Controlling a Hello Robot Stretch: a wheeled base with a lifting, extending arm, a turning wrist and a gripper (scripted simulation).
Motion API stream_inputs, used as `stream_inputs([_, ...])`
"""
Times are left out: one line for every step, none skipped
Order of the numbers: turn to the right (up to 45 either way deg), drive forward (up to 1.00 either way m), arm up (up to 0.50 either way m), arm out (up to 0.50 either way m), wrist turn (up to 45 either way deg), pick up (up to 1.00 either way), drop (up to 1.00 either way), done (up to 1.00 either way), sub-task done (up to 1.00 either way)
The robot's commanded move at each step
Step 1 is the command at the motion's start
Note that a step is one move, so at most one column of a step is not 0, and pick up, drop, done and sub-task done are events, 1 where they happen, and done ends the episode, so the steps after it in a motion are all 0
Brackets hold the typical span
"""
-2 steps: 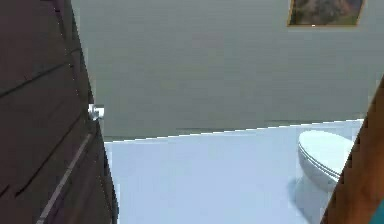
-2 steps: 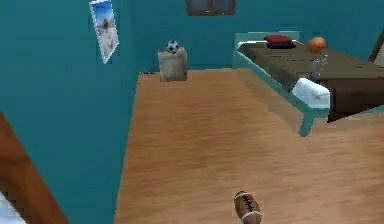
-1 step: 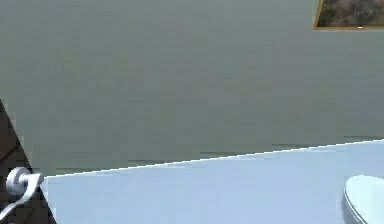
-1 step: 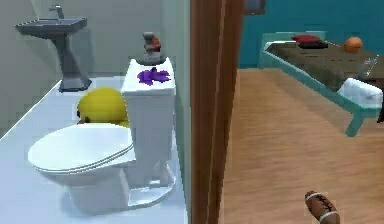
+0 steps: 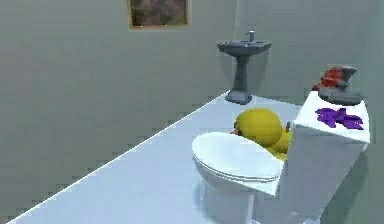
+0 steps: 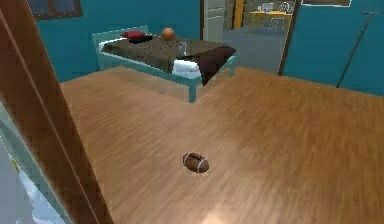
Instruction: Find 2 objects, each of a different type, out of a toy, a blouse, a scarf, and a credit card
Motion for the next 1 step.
stream_inputs([15.0, 0.00, 0.00, 0.00, 0.0, 0.00, 0.00, 0.00, 0.00])
